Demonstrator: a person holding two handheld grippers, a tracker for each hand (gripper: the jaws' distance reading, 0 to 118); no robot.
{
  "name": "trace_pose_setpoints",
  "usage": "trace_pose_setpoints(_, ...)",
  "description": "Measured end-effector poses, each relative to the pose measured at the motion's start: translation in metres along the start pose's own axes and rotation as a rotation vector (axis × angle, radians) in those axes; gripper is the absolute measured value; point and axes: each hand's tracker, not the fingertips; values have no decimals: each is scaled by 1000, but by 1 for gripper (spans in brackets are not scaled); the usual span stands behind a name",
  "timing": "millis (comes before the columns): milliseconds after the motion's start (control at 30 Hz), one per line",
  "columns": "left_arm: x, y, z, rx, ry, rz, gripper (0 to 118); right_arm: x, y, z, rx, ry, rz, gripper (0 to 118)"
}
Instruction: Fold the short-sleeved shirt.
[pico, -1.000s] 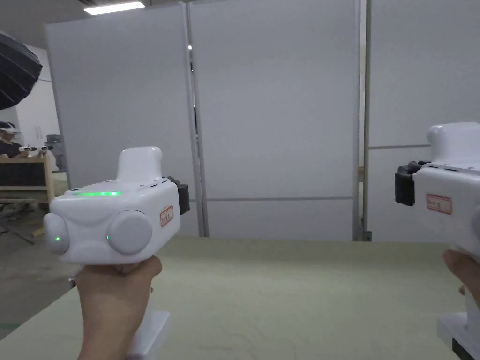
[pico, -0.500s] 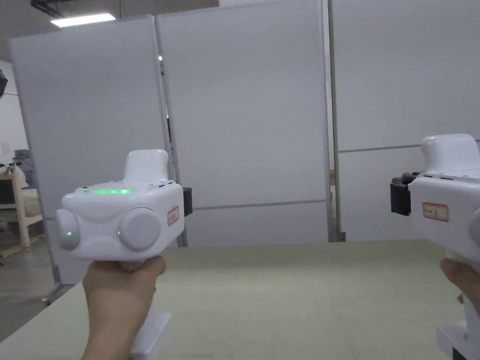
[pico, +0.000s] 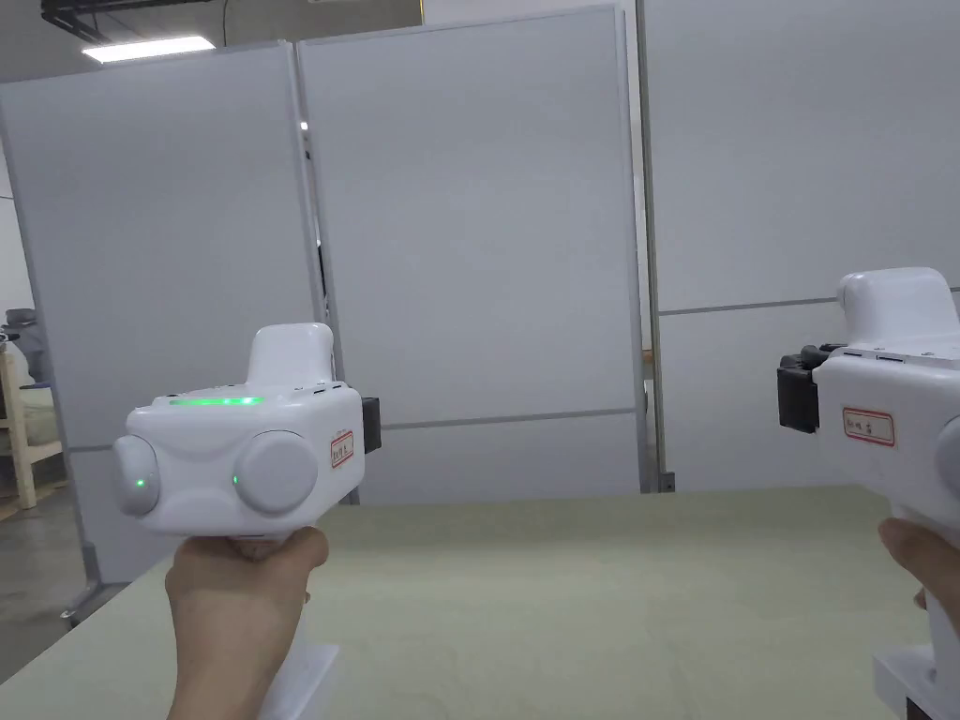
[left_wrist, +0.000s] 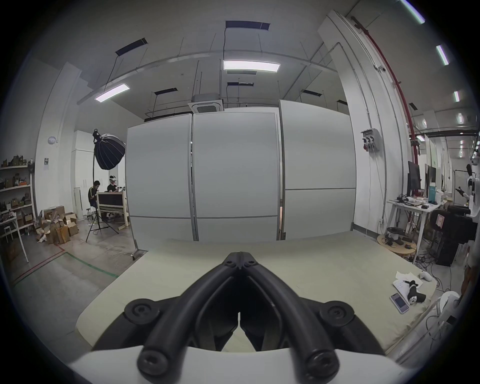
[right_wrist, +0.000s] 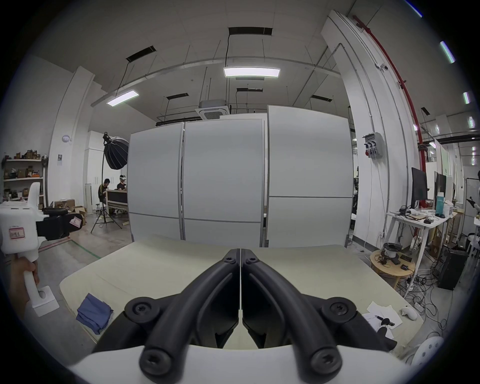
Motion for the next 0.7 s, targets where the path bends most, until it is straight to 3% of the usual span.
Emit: trace_pose_setpoints(700,2,-3,-9,-8,-9,33,0,2,-1,-3,-3,-5,-3,3)
